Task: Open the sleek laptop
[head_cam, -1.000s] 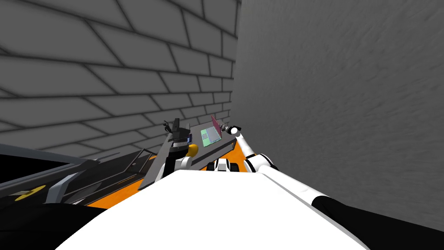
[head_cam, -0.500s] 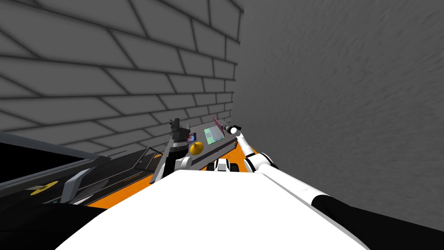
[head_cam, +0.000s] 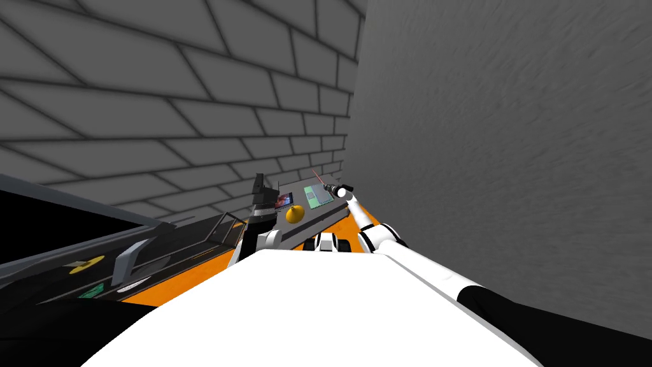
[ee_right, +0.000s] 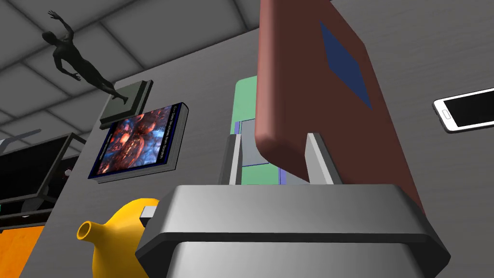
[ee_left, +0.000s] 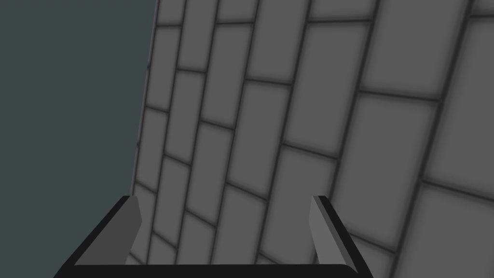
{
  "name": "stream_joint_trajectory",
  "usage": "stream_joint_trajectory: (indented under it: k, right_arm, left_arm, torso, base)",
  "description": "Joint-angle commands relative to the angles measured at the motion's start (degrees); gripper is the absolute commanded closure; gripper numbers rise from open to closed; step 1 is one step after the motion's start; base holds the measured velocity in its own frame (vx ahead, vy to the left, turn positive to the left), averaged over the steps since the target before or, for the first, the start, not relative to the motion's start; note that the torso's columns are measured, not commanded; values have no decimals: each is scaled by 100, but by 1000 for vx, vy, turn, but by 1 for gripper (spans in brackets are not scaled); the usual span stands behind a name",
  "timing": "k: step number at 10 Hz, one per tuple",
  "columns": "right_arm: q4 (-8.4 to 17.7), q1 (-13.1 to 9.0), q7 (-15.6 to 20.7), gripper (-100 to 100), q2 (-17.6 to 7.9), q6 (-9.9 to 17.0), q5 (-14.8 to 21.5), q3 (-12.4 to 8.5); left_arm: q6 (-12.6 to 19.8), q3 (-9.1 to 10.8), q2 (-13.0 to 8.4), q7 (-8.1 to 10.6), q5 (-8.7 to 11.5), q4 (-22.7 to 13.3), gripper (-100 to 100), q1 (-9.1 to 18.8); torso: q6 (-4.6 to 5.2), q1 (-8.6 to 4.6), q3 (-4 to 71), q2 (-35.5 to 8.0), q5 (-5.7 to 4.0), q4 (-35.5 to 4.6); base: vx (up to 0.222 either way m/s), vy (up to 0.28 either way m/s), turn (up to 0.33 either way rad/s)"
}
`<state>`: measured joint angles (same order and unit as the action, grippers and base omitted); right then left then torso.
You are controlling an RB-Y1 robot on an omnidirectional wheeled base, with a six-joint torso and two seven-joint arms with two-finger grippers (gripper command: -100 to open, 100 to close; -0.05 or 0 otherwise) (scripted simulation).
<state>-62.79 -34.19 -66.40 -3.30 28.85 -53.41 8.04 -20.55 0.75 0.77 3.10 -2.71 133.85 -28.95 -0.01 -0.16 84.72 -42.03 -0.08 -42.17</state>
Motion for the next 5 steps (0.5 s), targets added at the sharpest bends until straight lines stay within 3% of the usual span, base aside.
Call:
stream_joint_trajectory:
  k: [1, 2, 5]
  right_arm:
    - [174, 107, 412, 100, 92, -330, 278, 14]
    - [174, 107, 412, 100, 92, -330, 278, 14]
    - [377, 235, 898, 100, 208, -717, 615, 34]
  left_arm:
    - [0, 0, 0, 0, 0, 0, 0, 0]
    - [0, 0, 0, 0, 0, 0, 0, 0]
    - [0, 0, 0, 0, 0, 0, 0, 0]
  torso:
    - [0, 16, 2, 4, 6, 6]
    - [-3, 28, 9, 16, 11, 12]
    - [0, 17, 10, 18, 7, 10]
  base:
    - [-43, 76, 44]
    - [-35, 53, 28]
    - [-27, 60, 51]
